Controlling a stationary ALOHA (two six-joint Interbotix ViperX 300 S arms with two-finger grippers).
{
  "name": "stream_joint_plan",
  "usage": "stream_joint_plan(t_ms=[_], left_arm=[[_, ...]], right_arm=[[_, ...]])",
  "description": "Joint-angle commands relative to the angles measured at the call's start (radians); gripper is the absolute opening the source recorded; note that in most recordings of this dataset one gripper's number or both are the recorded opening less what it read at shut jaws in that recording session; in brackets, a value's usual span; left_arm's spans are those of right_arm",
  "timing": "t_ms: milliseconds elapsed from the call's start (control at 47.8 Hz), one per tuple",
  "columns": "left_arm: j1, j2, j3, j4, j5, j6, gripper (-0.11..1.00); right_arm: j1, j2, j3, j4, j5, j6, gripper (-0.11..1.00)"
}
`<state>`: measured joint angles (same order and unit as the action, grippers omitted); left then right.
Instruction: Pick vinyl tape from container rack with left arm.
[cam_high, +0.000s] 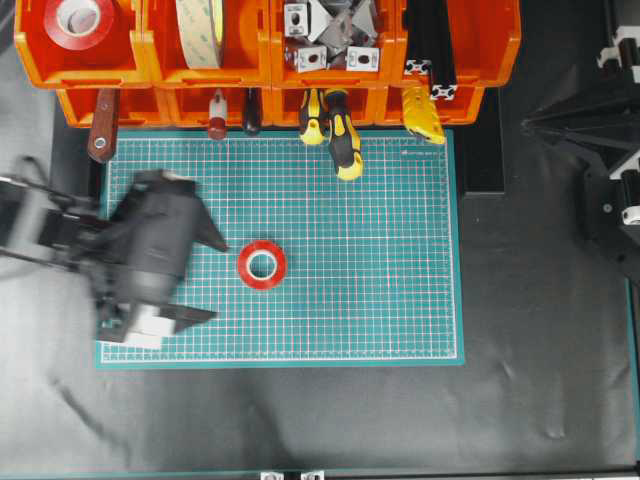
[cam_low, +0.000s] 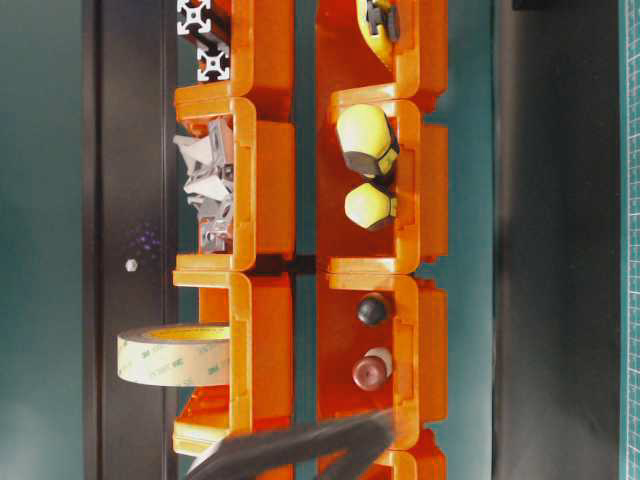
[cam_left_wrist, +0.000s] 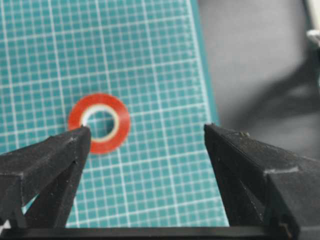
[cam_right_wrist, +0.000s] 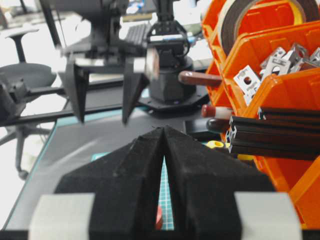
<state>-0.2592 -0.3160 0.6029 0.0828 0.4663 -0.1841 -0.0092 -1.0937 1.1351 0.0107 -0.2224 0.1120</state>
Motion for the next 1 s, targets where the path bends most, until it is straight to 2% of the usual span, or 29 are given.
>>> stream_joint_plan(t_ms=[0, 523, 732, 983], left_arm=[[-0.005, -0.127, 0.029, 0.0, -0.017, -0.014, 0.87], [0.02, -0.701, 0.265, 0.0, -0.052, 0.031, 0.87], [0.043, -0.847, 0.313, 0.002, -0.046, 0.035, 0.87], [0.067, -0.914, 0.342, 0.002, -0.048, 0.046, 0.87]], right_arm=[[0.0, 0.006, -0.012, 0.0, -0.002, 0.002, 0.0], [0.0, 0.005, -0.002, 0.002, -0.008, 0.002, 0.0], [0.002, 0.003, -0.002, 0.003, -0.043, 0.002, 0.0], [0.002, -0.002, 0.003, 0.002, -0.054, 0.002, 0.0]])
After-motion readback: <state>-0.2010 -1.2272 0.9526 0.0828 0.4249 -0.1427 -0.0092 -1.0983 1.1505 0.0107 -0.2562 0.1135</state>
